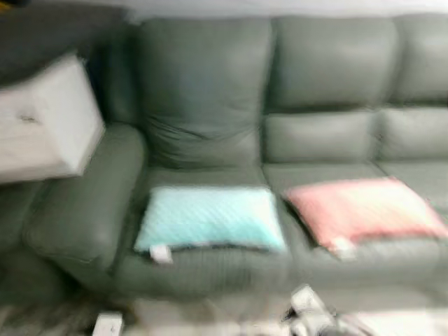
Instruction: Move the pillow to the sofa
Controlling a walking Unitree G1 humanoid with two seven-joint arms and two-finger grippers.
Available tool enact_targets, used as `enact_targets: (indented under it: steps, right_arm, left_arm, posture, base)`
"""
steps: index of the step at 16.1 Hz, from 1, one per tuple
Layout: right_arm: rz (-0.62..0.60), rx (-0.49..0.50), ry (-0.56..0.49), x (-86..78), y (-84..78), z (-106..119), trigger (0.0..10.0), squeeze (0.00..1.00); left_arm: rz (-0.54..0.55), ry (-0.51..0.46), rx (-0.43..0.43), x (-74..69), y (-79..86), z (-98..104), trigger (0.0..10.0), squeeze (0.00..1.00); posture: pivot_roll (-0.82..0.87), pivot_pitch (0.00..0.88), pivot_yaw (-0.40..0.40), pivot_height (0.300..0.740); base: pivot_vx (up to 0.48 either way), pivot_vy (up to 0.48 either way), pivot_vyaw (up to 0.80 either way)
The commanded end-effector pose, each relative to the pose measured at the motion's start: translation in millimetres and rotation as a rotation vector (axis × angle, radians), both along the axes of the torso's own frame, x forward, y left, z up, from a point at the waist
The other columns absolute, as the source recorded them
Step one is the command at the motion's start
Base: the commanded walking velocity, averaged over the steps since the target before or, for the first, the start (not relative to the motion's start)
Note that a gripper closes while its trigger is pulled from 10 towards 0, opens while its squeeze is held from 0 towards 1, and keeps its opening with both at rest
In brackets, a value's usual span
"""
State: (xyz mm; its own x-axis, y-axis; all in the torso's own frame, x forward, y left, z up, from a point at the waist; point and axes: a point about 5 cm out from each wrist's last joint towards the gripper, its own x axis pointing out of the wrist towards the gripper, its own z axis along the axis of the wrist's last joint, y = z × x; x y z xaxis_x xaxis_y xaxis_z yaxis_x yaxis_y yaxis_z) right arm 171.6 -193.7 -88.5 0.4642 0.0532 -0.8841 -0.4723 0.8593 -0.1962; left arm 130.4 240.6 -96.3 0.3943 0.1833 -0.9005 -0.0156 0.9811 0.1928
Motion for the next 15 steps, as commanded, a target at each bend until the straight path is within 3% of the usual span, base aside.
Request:
enact_targets:
  steps: [1, 13, 15]
  right_arm:
    - [-0.002, -0.003, -0.024, 8.5, -0.5, 3.9, 10.0, 0.0]
    - [0.005, -0.02, -0.01, 7.0, -3.6, 3.5, 10.0, 0.0]
    - [0.006, -0.021, -0.01, 7.3, -3.7, 3.6, 10.0, 0.0]
  left_arm:
    - [-0.014, -0.009, 0.005, 2.7, 0.7, 1.2, 10.0, 0.0]
    - [-0.017, -0.025, -0.036, 3.4, -2.5, 0.9, 10.0, 0.0]
    - [-0.018, -0.025, -0.038, 3.7, -2.7, 1.0, 10.0, 0.0]
  posture:
    - [-0.12, 0.0, -0.022, 0.74]
    - [-0.12, 0.0, -0.024, 0.74]
    - [-0.13, 0.0, -0.025, 0.74]
  base:
    - [0.0, 0.0, 0.0]
    - [0.0, 0.0, 0.0]
    - [0.0, -0.3, 0.0]
